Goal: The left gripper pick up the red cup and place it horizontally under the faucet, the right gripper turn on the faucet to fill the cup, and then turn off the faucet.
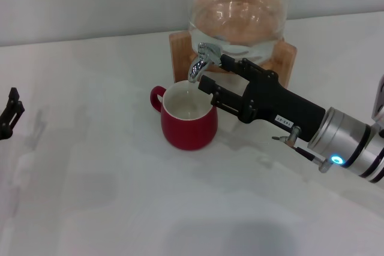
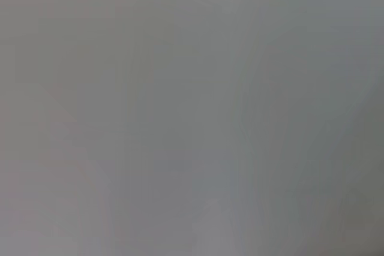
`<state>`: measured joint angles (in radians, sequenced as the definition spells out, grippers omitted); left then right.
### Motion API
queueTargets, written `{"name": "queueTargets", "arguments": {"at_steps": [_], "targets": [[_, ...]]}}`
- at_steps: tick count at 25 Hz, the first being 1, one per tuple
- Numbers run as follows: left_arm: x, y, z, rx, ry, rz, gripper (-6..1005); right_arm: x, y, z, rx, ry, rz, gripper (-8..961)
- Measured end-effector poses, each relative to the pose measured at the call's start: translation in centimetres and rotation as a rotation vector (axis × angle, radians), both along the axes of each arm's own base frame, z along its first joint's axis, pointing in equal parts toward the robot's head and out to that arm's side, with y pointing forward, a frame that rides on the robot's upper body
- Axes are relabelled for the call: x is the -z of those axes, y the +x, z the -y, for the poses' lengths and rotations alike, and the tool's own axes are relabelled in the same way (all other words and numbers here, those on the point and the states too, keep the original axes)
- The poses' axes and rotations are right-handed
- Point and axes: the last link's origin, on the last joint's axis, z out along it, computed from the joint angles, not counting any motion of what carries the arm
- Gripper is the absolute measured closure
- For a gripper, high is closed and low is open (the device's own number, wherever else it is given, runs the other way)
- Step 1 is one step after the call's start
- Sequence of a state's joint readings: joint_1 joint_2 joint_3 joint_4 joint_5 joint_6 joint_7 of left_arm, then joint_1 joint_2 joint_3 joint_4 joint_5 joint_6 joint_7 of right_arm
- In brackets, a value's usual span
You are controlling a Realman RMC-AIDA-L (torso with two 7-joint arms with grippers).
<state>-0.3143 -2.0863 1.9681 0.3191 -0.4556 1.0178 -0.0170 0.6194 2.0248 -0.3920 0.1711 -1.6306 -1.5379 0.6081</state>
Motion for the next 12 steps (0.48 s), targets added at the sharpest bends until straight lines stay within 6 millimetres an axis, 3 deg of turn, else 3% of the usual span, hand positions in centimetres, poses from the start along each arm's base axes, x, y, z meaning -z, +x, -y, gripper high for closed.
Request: {"name": "queueTargets", "arguments": {"at_steps": [12], "targets": [[0.0,0.11,-0.13,0.004,0.0,-0.003,112,0.21,-0.49,-0.13,-0.015,-0.013,-0.004,231]]}}
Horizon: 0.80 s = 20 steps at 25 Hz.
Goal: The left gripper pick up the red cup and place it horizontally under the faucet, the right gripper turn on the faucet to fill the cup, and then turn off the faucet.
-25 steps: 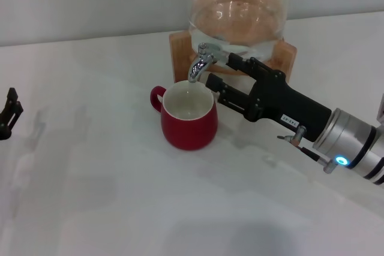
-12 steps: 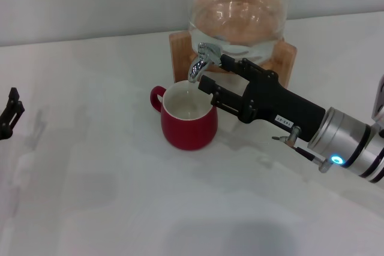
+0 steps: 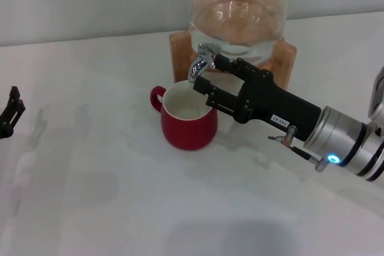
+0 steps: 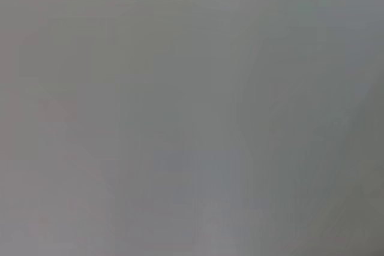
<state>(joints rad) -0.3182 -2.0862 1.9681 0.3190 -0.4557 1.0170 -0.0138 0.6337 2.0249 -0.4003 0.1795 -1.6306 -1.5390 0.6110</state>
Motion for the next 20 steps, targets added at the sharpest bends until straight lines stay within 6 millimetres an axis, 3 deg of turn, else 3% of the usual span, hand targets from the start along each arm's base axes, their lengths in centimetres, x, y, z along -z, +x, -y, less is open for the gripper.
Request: {"name": "queueTargets", "arguments": {"at_steps": [20], "targets": [[-0.03,0.18,-0.26,0.006,-0.001,-0.002,111,-0.02,-0.24,0.11,-0.013,-0.003,-0.01,231]]}}
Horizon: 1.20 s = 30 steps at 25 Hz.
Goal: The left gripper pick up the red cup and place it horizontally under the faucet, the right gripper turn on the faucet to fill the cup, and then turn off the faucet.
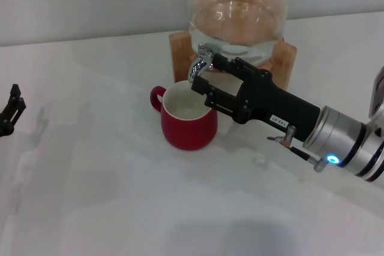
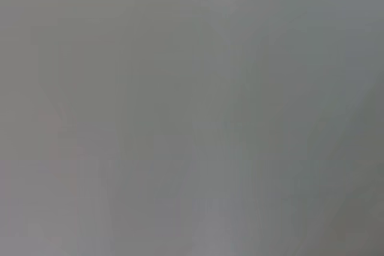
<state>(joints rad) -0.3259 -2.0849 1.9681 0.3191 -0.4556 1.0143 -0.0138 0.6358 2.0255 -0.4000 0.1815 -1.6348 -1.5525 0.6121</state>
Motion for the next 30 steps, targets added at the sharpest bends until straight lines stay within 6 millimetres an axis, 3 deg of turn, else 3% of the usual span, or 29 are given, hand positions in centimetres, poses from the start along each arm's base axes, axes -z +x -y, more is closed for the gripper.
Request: {"name": "queueTargets", "arguments": {"at_steps": [14,23,27,30], "targets": [[0.0,-0.1,0.0,-0.003,-0.003,-0.002,112,0.3,-0.5,0.1,-0.017,-0.018,-0.003,231],[0.0,-0.4,0.0,-0.013,-0.008,-0.011,112,-1.0,0.9,0.0,0.016,0.036,-0.002,231],[0.1,-0.6,-0.1,-0.019,-0.015,-0.023,111,-2.4,1.9,0.8,0.016,0.053,-0.04,232],[0.1,-0.6,-0.3,-0.021,-0.019,-0.027,111,-2.1,1.7,1.6,-0.004,0.033,-0.059,232]]}}
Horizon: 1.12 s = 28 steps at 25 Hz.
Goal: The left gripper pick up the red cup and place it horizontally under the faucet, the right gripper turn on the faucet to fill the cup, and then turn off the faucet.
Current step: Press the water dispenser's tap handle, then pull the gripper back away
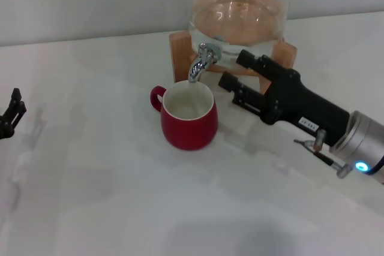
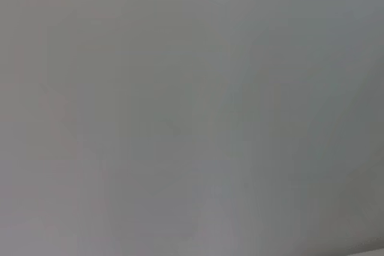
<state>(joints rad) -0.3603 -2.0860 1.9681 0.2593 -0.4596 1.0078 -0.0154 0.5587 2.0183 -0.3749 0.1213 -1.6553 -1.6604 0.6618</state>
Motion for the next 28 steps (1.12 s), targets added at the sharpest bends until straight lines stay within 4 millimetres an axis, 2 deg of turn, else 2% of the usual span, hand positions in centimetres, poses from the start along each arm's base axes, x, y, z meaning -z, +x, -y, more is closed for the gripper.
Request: {"name": "queueTargets", "arguments": {"at_steps": [7,12,21,28], "targets": [[0.0,0.2,-0.3,0.006,-0.002,-0.003,111,1.7,-1.2,1.1,-0.052,-0.094,-0.011,232],[0.0,0.3,-0.3,0.011,-0.003,-0.004,112,2.3,-2.2,1.1,-0.08,-0.121,-0.02,232],[0.1,0.6,-0.4,0.021,-0.006,-0.003,111,3.4,-4.2,-0.6,-0.102,-0.155,0.01,232],[0.2,0.7,-0.5,0.025,-0.006,-0.001,112,3.9,-4.3,-1.5,-0.067,-0.156,0.042,232]]}}
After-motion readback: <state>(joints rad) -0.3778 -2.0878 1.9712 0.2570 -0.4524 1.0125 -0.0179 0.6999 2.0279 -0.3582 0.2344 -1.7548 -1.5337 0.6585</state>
